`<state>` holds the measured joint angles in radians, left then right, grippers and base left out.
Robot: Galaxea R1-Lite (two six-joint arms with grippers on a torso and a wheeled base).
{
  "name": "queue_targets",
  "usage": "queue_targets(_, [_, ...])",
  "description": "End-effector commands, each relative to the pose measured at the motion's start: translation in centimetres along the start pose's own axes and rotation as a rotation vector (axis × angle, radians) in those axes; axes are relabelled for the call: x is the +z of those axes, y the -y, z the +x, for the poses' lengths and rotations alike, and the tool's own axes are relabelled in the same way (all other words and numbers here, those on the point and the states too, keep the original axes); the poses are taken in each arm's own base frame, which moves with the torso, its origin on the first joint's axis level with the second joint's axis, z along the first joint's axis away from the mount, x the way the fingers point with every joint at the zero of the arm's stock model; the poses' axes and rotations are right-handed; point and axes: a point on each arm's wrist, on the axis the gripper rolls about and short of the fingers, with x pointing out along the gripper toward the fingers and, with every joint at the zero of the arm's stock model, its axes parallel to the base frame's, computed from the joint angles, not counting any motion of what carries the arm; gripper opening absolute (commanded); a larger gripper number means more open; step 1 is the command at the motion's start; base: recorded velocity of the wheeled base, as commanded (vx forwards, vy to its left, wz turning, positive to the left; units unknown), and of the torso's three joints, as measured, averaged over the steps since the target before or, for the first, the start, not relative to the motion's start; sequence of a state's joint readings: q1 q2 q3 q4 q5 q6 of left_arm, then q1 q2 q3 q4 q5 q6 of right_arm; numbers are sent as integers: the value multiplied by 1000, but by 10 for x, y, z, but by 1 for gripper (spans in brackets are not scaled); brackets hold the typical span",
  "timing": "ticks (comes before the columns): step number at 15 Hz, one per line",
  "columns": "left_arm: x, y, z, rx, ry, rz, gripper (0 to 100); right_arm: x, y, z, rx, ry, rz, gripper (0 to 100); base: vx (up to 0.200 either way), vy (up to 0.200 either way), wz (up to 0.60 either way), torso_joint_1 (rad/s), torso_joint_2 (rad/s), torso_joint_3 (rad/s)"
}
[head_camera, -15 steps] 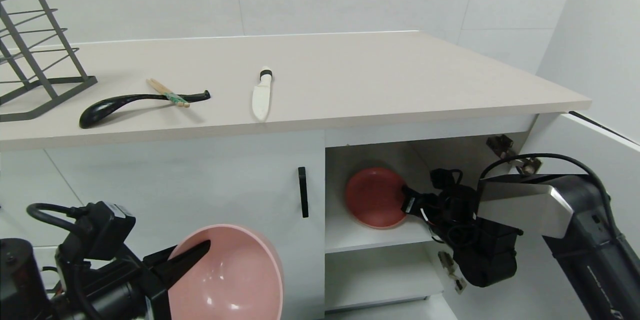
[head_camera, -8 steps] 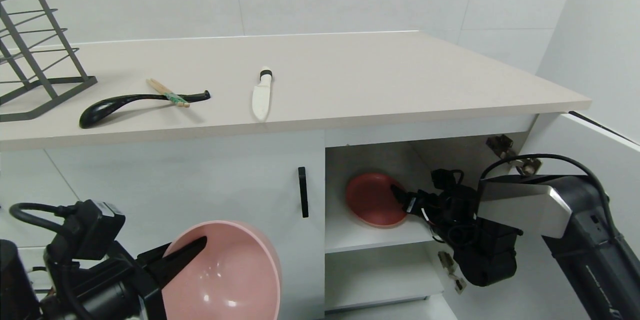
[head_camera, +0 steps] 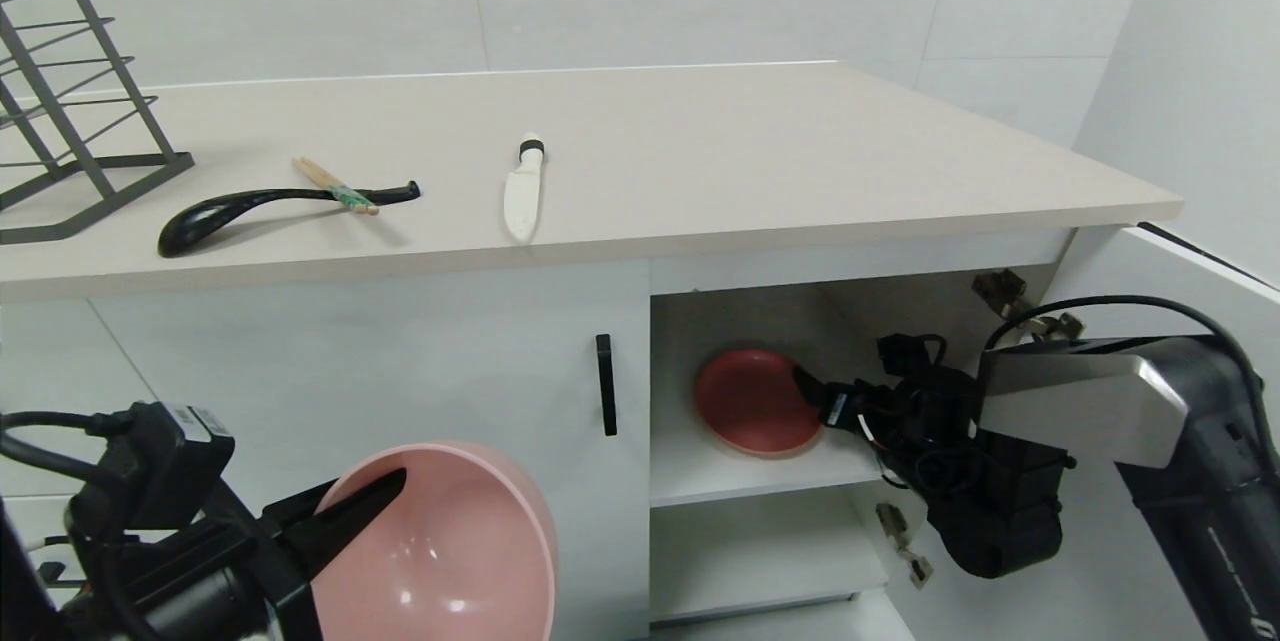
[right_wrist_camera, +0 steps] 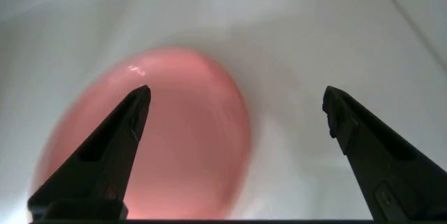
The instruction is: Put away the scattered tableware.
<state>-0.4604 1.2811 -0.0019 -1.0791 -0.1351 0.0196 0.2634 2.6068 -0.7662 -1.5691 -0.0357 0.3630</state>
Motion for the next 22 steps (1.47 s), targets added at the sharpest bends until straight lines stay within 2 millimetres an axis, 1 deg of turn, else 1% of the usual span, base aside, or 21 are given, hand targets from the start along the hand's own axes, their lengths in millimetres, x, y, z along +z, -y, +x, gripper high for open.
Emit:
queue_targets(1, [1, 0, 0, -1, 5, 3, 0, 32, -23, -35, 40, 23, -11, 100, 0, 0, 0, 0, 0, 0])
queue_targets(2, [2, 0, 0, -1, 10, 3, 0, 37, -29, -39, 55, 30, -13, 100, 0, 0, 0, 0, 0, 0])
queue_targets(3, [2, 0, 0, -1, 10, 7, 0, 44, -37, -50, 75, 36, -17, 100, 0, 0, 0, 0, 0, 0])
queue_targets(4, [2, 0, 0, -1, 10, 7, 0, 46, -42, -57, 86, 31, -27, 100, 0, 0, 0, 0, 0, 0])
queue_targets(5, [1, 0, 1, -1, 2, 6, 0, 49, -47, -73, 96, 18, -39, 100, 0, 0, 0, 0, 0, 0])
queue_targets(7, [1, 0, 1, -1, 4, 4, 0, 58, -49, -92, 98, 17, -38, 100, 0, 0, 0, 0, 0, 0])
queue_targets(8, [1, 0, 1, -1, 4, 6, 0, 65, -53, -102, 112, 33, -38, 100, 0, 0, 0, 0, 0, 0])
queue_targets(9, [1, 0, 1, -1, 2, 6, 0, 69, -55, -106, 121, 44, -38, 100, 0, 0, 0, 0, 0, 0])
queue_targets(10, [0, 0, 1, -1, 1, 5, 0, 77, -62, -114, 145, 70, -38, 100, 0, 0, 0, 0, 0, 0])
queue_targets(12, [-1, 0, 1, -1, -9, 4, 0, 76, -67, -120, 163, 62, -43, 100, 0, 0, 0, 0, 0, 0])
queue_targets(13, [-1, 0, 2, -1, -10, 4, 0, 79, -72, -121, 180, 77, -43, 100, 0, 0, 0, 0, 0, 0])
queue_targets(15, [-2, 0, 1, -1, -12, 2, 0, 72, -79, -124, 203, 50, -51, 100, 0, 0, 0, 0, 0, 0])
queue_targets(17, [-2, 0, 0, 0, -15, 2, 0, 71, -85, -129, 226, 45, -56, 100, 0, 0, 0, 0, 0, 0])
queue_targets(18, [-2, 0, -2, 2, -18, -2, 0, 70, -89, -139, 245, 33, -61, 100, 0, 0, 0, 0, 0, 0])
queue_targets(20, [1, 2, -14, -1, 10, -5, 0, 62, -104, -174, 327, -20, -85, 100, 0, 0, 0, 0, 0, 0])
queue_targets(22, [4, 5, -18, -28, 34, 19, 0, 54, -115, -206, 415, -69, -111, 100, 0, 0, 0, 0, 0, 0])
